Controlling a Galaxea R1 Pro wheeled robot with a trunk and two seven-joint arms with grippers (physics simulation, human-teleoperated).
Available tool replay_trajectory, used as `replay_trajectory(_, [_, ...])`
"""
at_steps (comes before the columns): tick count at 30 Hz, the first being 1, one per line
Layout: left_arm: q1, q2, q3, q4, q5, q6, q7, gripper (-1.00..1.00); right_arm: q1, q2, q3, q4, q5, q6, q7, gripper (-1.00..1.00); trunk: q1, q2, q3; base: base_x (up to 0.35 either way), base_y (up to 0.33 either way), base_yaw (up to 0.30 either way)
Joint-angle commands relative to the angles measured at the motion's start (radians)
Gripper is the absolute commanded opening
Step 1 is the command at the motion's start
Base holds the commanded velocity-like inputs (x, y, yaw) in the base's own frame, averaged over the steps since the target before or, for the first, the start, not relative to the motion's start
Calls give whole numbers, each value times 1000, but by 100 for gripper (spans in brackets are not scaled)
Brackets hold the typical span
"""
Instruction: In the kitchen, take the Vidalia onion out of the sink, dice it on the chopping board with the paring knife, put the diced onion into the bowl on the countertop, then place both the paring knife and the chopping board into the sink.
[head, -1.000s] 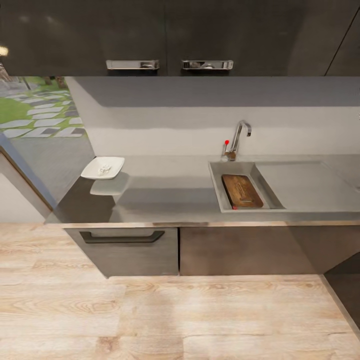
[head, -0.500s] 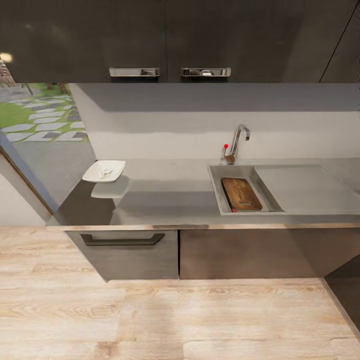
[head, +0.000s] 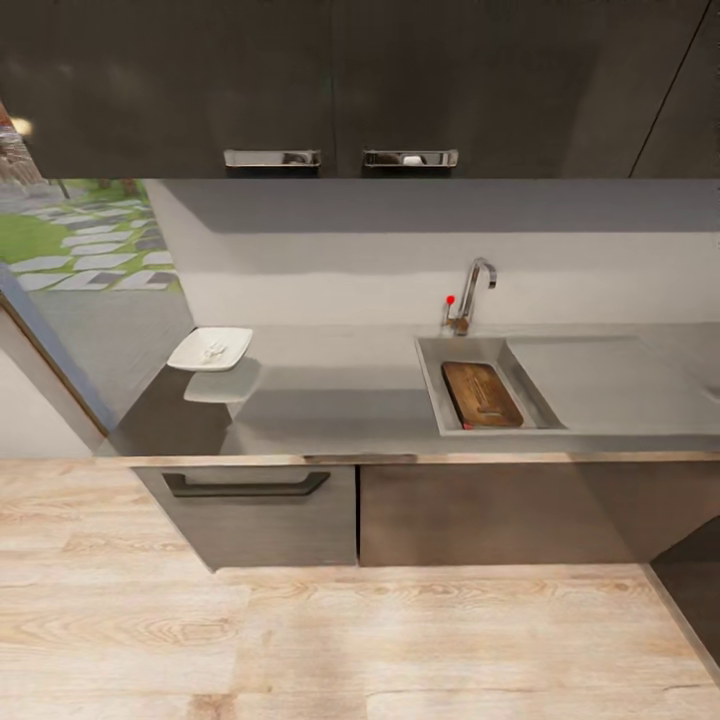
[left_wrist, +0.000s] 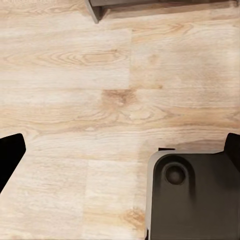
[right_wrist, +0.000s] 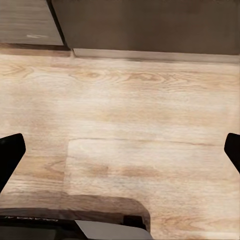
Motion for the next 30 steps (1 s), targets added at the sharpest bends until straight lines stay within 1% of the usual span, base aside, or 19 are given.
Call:
replay_trajectory(1, [0,2,-8,-2,10,-2,6,100,-1,-1,9,0,-9,-3,-6,100,1,-2,0,0,0,0])
replay_trajectory(30, [0,2,-8,1,10,-2,9,100,-1,-1,9,6,-9,-3,-6,100,1,-2,46,0,0,0])
